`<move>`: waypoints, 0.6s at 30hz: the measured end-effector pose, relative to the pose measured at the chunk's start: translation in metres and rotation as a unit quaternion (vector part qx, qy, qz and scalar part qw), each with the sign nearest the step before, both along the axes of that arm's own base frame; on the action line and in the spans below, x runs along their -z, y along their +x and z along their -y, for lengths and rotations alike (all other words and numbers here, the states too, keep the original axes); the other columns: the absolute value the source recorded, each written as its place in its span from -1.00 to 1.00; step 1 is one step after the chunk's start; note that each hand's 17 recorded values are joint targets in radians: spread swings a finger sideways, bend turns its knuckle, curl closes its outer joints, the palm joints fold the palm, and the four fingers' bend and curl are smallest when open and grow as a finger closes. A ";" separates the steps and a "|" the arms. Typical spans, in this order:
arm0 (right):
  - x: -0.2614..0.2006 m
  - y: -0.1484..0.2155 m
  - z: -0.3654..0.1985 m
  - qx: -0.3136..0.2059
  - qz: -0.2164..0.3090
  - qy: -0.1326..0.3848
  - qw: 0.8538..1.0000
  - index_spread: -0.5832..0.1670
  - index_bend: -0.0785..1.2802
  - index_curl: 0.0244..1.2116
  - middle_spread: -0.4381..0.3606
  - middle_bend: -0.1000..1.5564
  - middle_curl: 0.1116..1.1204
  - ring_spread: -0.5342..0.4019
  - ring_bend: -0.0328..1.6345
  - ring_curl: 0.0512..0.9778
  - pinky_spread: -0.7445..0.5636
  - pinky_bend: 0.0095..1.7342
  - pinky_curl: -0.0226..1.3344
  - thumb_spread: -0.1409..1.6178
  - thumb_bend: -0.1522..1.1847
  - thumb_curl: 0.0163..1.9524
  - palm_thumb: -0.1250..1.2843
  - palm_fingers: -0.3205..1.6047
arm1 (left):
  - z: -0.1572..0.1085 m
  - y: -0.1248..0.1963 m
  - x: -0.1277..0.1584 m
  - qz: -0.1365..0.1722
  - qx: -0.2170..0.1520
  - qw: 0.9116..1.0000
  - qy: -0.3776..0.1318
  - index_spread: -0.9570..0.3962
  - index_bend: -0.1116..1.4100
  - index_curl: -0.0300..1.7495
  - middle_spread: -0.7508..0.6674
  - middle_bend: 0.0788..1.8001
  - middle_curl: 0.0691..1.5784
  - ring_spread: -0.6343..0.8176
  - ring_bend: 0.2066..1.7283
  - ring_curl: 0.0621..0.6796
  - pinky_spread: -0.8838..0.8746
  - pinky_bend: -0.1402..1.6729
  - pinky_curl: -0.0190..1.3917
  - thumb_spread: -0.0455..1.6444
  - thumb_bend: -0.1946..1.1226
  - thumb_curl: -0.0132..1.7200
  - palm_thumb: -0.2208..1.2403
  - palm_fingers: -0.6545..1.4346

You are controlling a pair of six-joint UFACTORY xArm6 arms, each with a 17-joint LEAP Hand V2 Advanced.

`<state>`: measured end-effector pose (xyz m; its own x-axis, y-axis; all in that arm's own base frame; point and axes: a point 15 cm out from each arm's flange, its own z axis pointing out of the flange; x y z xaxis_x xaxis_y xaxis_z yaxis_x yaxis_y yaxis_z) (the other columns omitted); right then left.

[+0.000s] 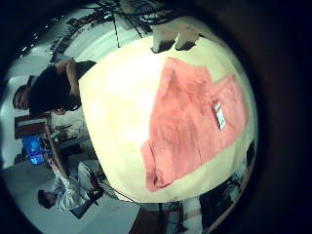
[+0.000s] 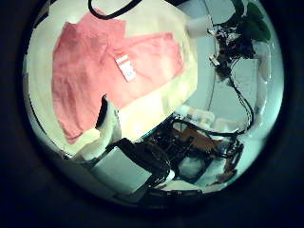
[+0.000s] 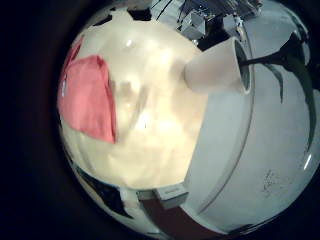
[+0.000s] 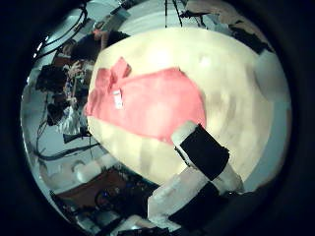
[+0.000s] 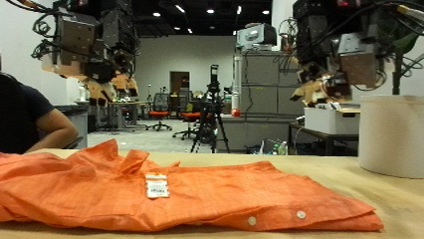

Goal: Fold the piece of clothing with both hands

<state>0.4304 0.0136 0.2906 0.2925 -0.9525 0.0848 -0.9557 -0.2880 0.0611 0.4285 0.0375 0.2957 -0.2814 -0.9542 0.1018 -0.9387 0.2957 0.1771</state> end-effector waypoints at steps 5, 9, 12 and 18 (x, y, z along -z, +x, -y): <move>0.015 -0.026 0.018 0.004 -0.019 0.000 1.000 -0.35 -0.40 -0.26 -0.03 -0.32 -0.25 0.06 -0.23 -0.41 0.53 -0.55 -0.36 0.77 -0.79 -0.81 -0.02 -0.47 | 0.031 -0.030 0.004 -0.017 0.000 1.000 -0.013 0.68 -0.68 -0.65 0.73 -0.90 -0.75 0.69 -0.68 -0.56 0.64 -0.44 -0.55 0.34 -0.74 -0.52 0.10 -0.47; 0.037 -0.051 0.033 0.013 -0.047 0.000 0.999 -0.32 -0.45 -0.29 0.00 -0.38 -0.31 0.09 -0.29 -0.46 0.54 -0.58 -0.39 0.77 -0.79 -0.81 -0.03 -0.45 | 0.046 -0.040 0.004 -0.019 0.004 1.000 -0.016 0.69 -0.67 -0.67 0.73 -0.90 -0.76 0.70 -0.69 -0.56 0.63 -0.45 -0.55 0.34 -0.74 -0.53 0.10 -0.46; 0.040 -0.053 0.034 0.003 -0.052 0.001 0.999 -0.29 -0.49 -0.31 0.03 -0.43 -0.35 0.10 -0.35 -0.49 0.54 -0.58 -0.40 0.74 -0.79 -0.81 -0.04 -0.46 | 0.048 -0.046 0.005 -0.021 0.005 1.000 -0.016 0.69 -0.67 -0.68 0.73 -0.89 -0.77 0.70 -0.69 -0.55 0.63 -0.46 -0.55 0.34 -0.74 -0.53 0.10 -0.45; 0.067 -0.051 0.036 -0.018 -0.083 0.002 0.996 -0.20 -0.61 -0.36 0.05 -0.51 -0.41 0.12 -0.41 -0.54 0.48 -0.60 -0.43 0.61 -0.80 -0.79 -0.07 -0.47 | 0.049 -0.064 0.019 -0.039 0.004 0.999 -0.015 0.69 -0.67 -0.70 0.71 -0.89 -0.78 0.70 -0.70 -0.55 0.63 -0.45 -0.54 0.34 -0.74 -0.54 0.10 -0.44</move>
